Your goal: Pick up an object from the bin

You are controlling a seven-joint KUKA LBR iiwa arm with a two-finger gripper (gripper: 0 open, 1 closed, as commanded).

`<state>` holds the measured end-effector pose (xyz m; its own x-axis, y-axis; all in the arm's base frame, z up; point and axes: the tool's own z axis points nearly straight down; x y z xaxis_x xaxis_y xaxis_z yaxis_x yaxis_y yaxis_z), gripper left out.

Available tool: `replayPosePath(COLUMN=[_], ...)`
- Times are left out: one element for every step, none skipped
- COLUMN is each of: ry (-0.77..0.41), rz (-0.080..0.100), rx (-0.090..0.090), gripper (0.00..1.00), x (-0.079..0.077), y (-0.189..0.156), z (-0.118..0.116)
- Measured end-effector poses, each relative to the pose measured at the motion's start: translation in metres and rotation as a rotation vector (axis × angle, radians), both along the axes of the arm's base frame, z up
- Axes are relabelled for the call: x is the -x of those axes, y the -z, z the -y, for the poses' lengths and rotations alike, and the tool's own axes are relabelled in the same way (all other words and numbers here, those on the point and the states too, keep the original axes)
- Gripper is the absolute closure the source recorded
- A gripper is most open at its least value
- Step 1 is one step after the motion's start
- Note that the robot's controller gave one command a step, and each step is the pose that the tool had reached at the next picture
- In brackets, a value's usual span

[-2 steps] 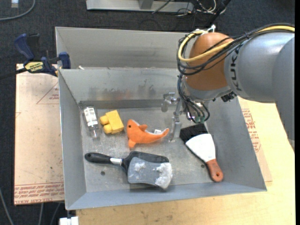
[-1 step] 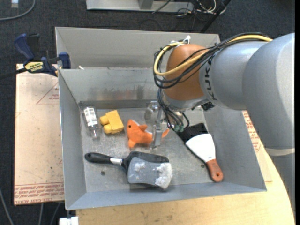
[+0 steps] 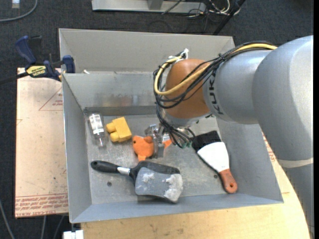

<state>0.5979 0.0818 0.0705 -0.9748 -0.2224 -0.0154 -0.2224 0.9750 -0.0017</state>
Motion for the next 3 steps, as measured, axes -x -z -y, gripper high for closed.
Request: replayPosePath(ry=[0.0,0.015,0.015], rz=[0.0,0.003,0.003], rx=[0.0,-0.002,-0.002], gripper=[1.0,1.0,1.0], x=[0.0,0.0,0.0], y=[0.0,-0.079,-0.079], z=[0.0,-0.002,-0.002])
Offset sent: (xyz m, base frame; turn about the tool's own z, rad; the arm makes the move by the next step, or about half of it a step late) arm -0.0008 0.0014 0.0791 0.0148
